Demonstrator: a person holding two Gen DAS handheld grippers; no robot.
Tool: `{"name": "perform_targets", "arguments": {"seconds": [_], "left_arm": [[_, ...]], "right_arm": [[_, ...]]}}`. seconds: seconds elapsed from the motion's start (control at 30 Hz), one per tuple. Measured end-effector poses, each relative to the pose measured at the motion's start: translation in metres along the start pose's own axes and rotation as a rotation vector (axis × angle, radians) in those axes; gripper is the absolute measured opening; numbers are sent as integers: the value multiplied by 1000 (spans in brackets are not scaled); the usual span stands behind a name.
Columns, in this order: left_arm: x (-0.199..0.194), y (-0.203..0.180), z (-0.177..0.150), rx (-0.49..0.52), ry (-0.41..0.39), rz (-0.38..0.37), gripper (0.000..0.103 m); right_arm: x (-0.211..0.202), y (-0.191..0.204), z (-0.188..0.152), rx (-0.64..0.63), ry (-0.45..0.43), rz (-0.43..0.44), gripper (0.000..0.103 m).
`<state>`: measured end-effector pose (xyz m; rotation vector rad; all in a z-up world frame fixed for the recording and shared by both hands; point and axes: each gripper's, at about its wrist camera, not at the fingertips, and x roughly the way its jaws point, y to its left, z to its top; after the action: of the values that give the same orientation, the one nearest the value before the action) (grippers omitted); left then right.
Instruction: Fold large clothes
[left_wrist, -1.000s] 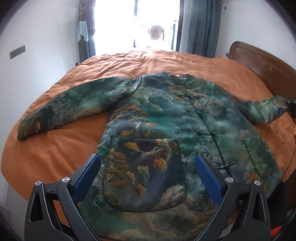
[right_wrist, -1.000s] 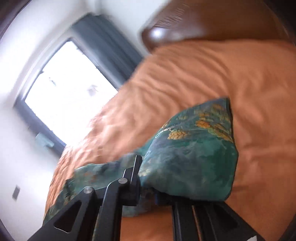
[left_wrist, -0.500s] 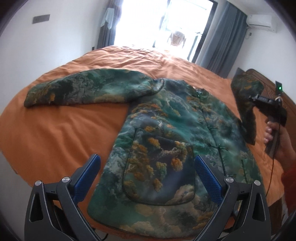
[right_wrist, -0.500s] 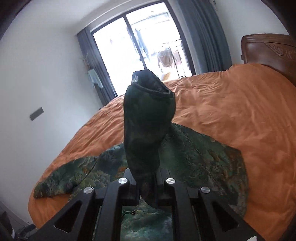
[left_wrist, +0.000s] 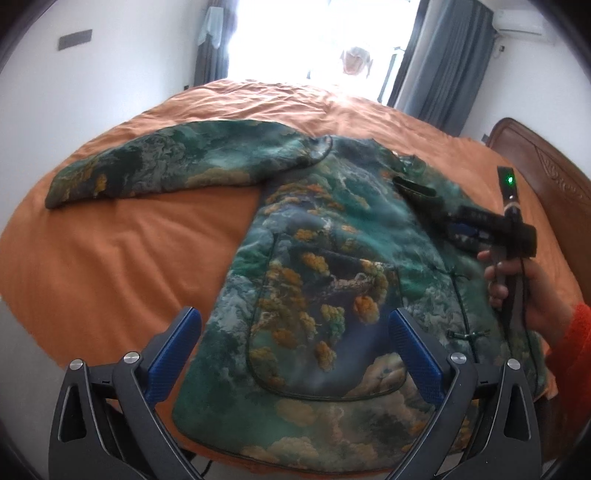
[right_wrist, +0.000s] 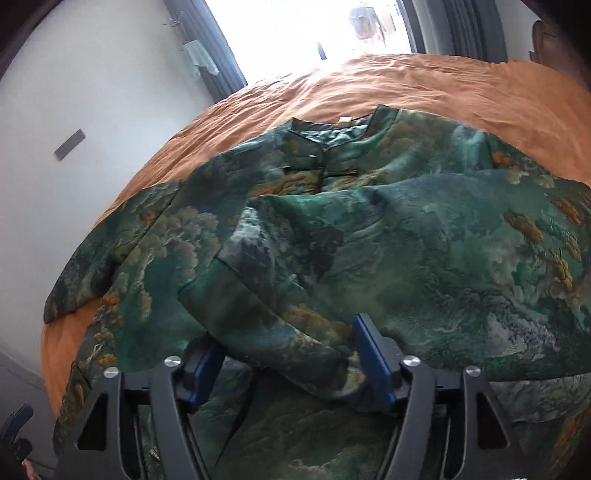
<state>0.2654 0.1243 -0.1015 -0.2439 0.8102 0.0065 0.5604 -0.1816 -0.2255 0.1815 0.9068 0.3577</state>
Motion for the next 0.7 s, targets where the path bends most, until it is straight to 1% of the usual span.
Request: {"name": "perform_targets", "arguments": {"seconds": [0.13,0.2,0.27,0.33,0.4,0.43,0.5,0.57,0.67,0.7], "left_arm": [[6,-12,2,24,11,-19,101],[9,-17,0,40,15,-14,101],[10,-21,-2,54,19,-12,101],[11,-24,-2,64,24,-20,101],[13,-29,2,84,31,-28,101],[14,-32,5,97,30,-31,101],[15,-40,11,114,28,-33,101],[16,-46,15,118,24,-41,101],[17,-55,16,122,30,-44,101],[18,-57,15,127,33,-39,101]], "right_arm": [[-30,5,-8,-65,17,94,73],[-52,2,-11,-94,-4,96,73],[-74,-13,-8,-98,-46,58,73],[-99,-40,-1,-66,-107,-14,73],[-116,-80,8,11,-148,-109,73],[-121,-98,12,55,-158,-140,73],[-123,-133,22,127,-163,-166,73],[-115,-156,29,154,-157,-174,73],[-96,-184,36,191,-155,-141,73],[-85,-195,36,217,-125,-124,73]]}}
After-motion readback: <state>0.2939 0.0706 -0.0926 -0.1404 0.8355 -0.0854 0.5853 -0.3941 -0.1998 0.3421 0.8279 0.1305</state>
